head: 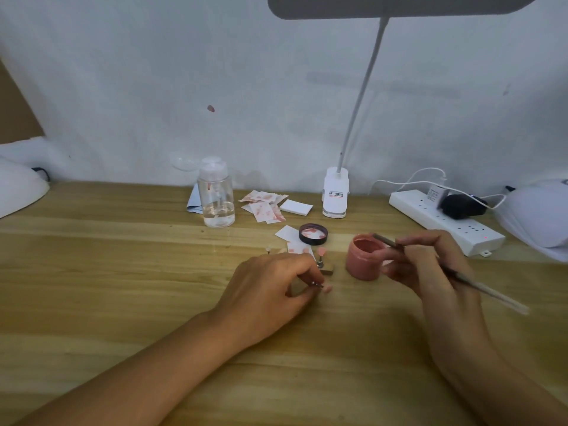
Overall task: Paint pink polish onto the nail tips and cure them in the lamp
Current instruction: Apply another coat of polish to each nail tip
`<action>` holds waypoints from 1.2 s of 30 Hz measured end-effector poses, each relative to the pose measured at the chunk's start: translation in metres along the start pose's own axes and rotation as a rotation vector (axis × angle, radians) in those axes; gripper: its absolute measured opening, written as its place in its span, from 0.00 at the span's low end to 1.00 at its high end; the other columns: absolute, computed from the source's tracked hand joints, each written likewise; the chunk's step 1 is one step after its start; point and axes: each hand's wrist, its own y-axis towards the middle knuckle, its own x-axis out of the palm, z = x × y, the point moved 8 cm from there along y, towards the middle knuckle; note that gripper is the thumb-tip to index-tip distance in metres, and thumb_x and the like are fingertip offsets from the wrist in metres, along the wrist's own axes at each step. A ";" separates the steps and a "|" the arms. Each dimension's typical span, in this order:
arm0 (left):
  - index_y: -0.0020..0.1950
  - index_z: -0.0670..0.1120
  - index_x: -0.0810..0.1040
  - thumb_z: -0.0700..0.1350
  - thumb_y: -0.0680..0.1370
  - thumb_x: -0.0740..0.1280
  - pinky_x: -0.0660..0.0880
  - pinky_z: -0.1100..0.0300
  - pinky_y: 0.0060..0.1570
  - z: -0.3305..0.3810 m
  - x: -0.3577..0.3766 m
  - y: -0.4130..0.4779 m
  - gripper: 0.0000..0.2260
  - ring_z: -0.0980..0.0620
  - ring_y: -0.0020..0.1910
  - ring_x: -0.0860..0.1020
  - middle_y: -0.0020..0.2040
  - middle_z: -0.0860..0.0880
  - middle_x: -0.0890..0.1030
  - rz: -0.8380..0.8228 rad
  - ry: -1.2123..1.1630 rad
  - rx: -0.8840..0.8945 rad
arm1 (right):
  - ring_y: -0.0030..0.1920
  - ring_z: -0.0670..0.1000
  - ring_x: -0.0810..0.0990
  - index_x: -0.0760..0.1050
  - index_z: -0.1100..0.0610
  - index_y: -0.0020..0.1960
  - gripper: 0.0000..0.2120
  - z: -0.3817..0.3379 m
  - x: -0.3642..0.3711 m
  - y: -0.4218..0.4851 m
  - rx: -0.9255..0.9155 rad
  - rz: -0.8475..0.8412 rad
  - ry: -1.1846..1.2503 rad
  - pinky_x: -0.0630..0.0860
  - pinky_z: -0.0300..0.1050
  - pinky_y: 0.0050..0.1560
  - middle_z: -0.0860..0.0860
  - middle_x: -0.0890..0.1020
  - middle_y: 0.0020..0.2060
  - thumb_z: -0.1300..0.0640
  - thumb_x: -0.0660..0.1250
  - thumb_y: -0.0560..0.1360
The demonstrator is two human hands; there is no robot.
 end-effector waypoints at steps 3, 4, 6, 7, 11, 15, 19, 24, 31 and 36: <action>0.44 0.56 0.79 0.50 0.73 0.75 0.60 0.71 0.32 0.003 -0.003 -0.002 0.06 0.73 0.36 0.71 0.43 0.62 0.83 0.023 0.083 0.030 | 0.32 0.51 0.79 0.71 0.66 0.43 0.03 0.001 0.015 -0.009 0.052 -0.143 0.050 0.78 0.40 0.36 0.59 0.82 0.31 0.69 0.64 0.75; 0.44 0.56 0.79 0.49 0.72 0.76 0.60 0.71 0.31 0.005 -0.004 -0.002 0.07 0.69 0.38 0.72 0.42 0.61 0.83 0.031 0.106 0.044 | 0.31 0.51 0.77 0.70 0.67 0.41 0.05 0.006 0.021 -0.013 0.080 -0.194 0.033 0.76 0.39 0.33 0.58 0.81 0.29 0.69 0.64 0.75; 0.43 0.55 0.80 0.48 0.71 0.77 0.60 0.68 0.29 0.009 -0.006 -0.002 0.08 0.61 0.44 0.73 0.40 0.60 0.83 0.058 0.147 0.080 | 0.28 0.50 0.76 0.68 0.66 0.39 0.07 0.014 0.029 -0.016 0.121 -0.247 -0.014 0.73 0.38 0.29 0.57 0.79 0.27 0.71 0.62 0.75; 0.43 0.55 0.80 0.48 0.71 0.78 0.60 0.68 0.29 0.009 -0.006 -0.002 0.08 0.60 0.43 0.72 0.40 0.60 0.82 0.066 0.154 0.087 | 0.28 0.50 0.75 0.68 0.66 0.39 0.07 0.017 0.030 -0.016 0.133 -0.251 -0.023 0.72 0.37 0.29 0.57 0.79 0.26 0.71 0.62 0.75; 0.44 0.55 0.80 0.47 0.71 0.77 0.57 0.72 0.31 0.007 -0.004 0.000 0.07 0.69 0.38 0.65 0.39 0.60 0.82 0.049 0.132 0.087 | 0.28 0.50 0.74 0.67 0.64 0.37 0.09 0.018 0.029 -0.012 0.151 -0.238 -0.027 0.72 0.37 0.28 0.57 0.79 0.26 0.72 0.61 0.74; 0.43 0.56 0.79 0.52 0.73 0.75 0.59 0.70 0.31 0.000 0.000 0.001 0.05 0.70 0.33 0.70 0.36 0.65 0.77 0.029 0.069 0.037 | 0.27 0.48 0.76 0.68 0.65 0.38 0.07 0.019 0.030 -0.013 0.148 -0.237 -0.037 0.73 0.36 0.28 0.58 0.80 0.27 0.72 0.62 0.74; 0.40 0.57 0.80 0.55 0.73 0.74 0.66 0.64 0.32 -0.018 0.007 0.005 0.05 0.63 0.29 0.74 0.39 0.65 0.82 -0.024 -0.204 -0.086 | 0.28 0.48 0.75 0.68 0.64 0.38 0.08 0.018 0.027 -0.012 0.154 -0.214 -0.037 0.72 0.36 0.29 0.57 0.79 0.26 0.72 0.62 0.74; 0.36 0.60 0.79 0.51 0.72 0.76 0.64 0.73 0.29 -0.021 0.010 0.009 0.08 0.67 0.27 0.73 0.38 0.62 0.83 -0.049 -0.311 -0.120 | 0.27 0.47 0.76 0.68 0.71 0.40 0.05 0.015 0.033 -0.015 0.148 -0.267 -0.043 0.73 0.35 0.30 0.58 0.81 0.27 0.73 0.62 0.74; 0.37 0.57 0.82 0.50 0.71 0.77 0.64 0.73 0.29 -0.022 0.009 0.008 0.06 0.67 0.26 0.73 0.37 0.60 0.84 -0.053 -0.346 -0.143 | 0.28 0.47 0.76 0.68 0.72 0.43 0.03 0.016 0.035 -0.015 0.167 -0.284 -0.047 0.74 0.35 0.31 0.58 0.81 0.28 0.73 0.63 0.74; 0.38 0.55 0.83 0.50 0.71 0.77 0.64 0.74 0.29 -0.022 0.009 0.008 0.05 0.68 0.26 0.73 0.38 0.59 0.84 -0.059 -0.347 -0.139 | 0.29 0.46 0.76 0.68 0.72 0.43 0.04 0.017 0.034 -0.014 0.173 -0.275 -0.049 0.74 0.35 0.31 0.57 0.81 0.27 0.73 0.63 0.73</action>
